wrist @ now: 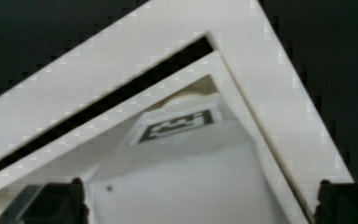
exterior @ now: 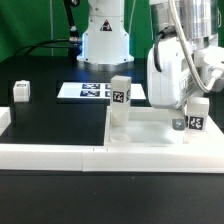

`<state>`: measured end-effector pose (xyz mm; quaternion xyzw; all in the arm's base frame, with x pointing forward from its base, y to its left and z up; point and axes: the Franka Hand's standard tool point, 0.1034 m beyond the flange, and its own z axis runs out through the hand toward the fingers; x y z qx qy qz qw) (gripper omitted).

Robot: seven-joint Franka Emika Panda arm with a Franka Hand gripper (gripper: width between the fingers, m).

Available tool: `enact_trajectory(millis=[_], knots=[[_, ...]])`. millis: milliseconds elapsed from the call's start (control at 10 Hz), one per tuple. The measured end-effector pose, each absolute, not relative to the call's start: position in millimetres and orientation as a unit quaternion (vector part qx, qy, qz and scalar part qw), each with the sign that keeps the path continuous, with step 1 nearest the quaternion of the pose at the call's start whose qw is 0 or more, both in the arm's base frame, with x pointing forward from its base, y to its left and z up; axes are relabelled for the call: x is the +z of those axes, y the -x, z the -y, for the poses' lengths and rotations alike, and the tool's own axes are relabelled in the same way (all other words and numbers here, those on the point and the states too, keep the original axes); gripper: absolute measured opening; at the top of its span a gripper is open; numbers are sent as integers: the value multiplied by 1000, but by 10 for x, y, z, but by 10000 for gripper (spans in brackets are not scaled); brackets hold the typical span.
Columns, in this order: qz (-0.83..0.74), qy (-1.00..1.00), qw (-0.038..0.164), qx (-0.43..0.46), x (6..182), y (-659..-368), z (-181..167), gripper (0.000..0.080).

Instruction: Assemble square table

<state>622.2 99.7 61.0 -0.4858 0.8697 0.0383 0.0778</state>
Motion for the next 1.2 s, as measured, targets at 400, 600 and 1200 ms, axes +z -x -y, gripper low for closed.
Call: enact_trajectory(millis=[400, 600, 1200], knots=[[-870, 486, 77, 38, 604, -6219, -996, 649], [-859, 503, 92, 34, 761, -6213, -968, 649], [-769, 626, 131, 5, 1356, -6220, -677, 649]])
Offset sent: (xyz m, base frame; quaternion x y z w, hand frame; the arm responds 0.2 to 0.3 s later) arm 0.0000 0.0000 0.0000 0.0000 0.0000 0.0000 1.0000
